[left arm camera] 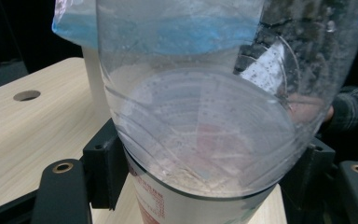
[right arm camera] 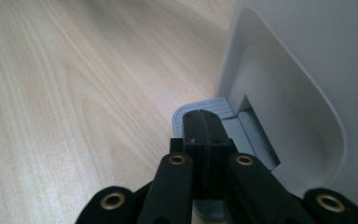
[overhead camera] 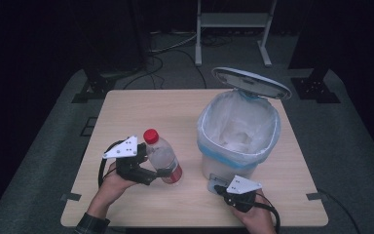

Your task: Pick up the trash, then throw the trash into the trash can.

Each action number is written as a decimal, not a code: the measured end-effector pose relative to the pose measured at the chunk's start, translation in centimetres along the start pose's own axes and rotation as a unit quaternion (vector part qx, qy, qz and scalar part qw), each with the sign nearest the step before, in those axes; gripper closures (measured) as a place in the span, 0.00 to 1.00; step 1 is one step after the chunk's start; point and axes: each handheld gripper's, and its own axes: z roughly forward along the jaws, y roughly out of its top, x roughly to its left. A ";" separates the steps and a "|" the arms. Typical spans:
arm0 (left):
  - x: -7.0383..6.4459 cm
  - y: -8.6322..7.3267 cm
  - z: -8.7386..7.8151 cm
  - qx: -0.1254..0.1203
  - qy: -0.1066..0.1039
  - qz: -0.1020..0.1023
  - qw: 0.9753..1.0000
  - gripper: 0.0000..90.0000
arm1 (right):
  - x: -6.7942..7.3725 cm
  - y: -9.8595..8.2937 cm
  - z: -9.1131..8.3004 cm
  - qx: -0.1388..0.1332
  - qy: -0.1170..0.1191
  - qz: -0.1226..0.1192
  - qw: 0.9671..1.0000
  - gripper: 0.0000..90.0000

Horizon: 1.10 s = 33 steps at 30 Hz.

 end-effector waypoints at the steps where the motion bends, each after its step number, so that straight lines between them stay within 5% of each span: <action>1: 0.0 0.1 0.0 -0.001 -0.001 -0.002 1.000 0.31 | 0.0 0.0 0.0 0.000 0.000 0.000 1.000 1.00; 33: 1.3 6.3 0.0 -0.045 -0.035 0.010 0.998 0.31 | 0.0 0.0 0.0 0.002 0.001 0.007 1.000 1.00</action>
